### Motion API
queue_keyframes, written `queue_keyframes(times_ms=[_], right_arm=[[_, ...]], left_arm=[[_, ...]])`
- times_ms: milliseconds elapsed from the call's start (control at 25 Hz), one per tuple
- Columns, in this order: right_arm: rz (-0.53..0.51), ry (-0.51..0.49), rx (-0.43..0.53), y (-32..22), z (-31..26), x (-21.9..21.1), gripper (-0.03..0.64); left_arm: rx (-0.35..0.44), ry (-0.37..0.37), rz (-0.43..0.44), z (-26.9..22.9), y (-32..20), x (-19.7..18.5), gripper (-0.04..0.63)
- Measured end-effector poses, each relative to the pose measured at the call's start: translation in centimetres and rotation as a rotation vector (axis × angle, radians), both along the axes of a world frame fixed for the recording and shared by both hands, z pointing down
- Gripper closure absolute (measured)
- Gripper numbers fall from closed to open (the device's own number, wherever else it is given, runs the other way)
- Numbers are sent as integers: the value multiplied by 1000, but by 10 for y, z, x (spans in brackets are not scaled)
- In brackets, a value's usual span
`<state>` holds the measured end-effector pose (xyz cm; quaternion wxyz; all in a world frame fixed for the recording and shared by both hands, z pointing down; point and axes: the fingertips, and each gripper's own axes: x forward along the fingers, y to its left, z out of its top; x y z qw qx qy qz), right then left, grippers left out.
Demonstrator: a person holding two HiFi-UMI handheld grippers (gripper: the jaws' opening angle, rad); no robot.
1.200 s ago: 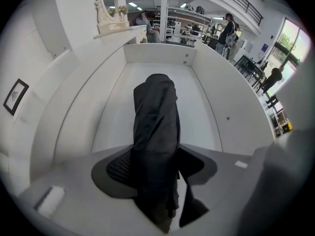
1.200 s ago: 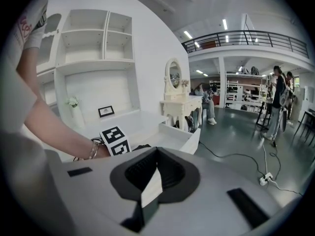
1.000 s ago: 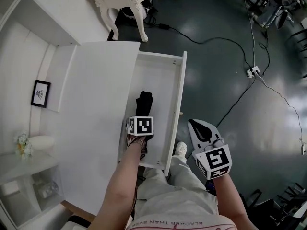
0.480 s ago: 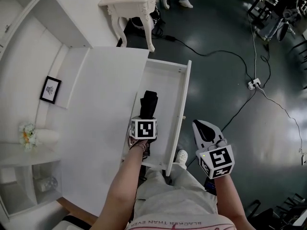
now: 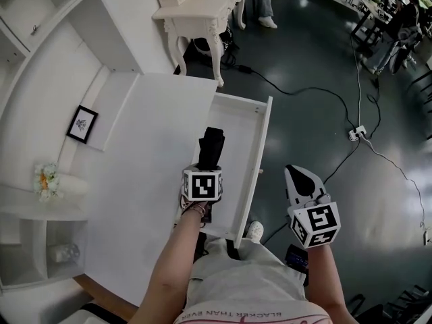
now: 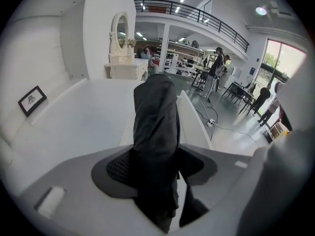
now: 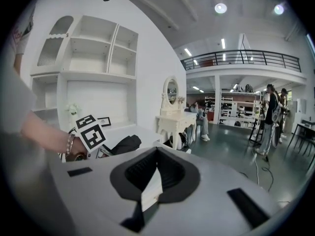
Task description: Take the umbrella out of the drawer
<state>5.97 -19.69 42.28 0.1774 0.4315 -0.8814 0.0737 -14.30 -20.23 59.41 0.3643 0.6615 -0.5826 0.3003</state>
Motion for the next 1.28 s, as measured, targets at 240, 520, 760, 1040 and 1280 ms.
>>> queue_keyframes(times_ms=[240,520,760,1040,1280], right_arm=[[-18,-3,55,-1,-22,-4,609],[-41,-19,105,-3,-46,-15,609],[-72,-35,140,-7,-62,-33,609],[-108,-51,159,-6,-75,-52,609],[-123,-63,174,-6,-86,-70,610]], left_arm=[[61,17,-24,-26,3,-6,337],[124,53,-57,-66,7,-12,337],[203,79,-73,-95,10,-20,337],[327,129,-109,-135,19,-33,337],[471,118,-124,-174,30,-57,337]])
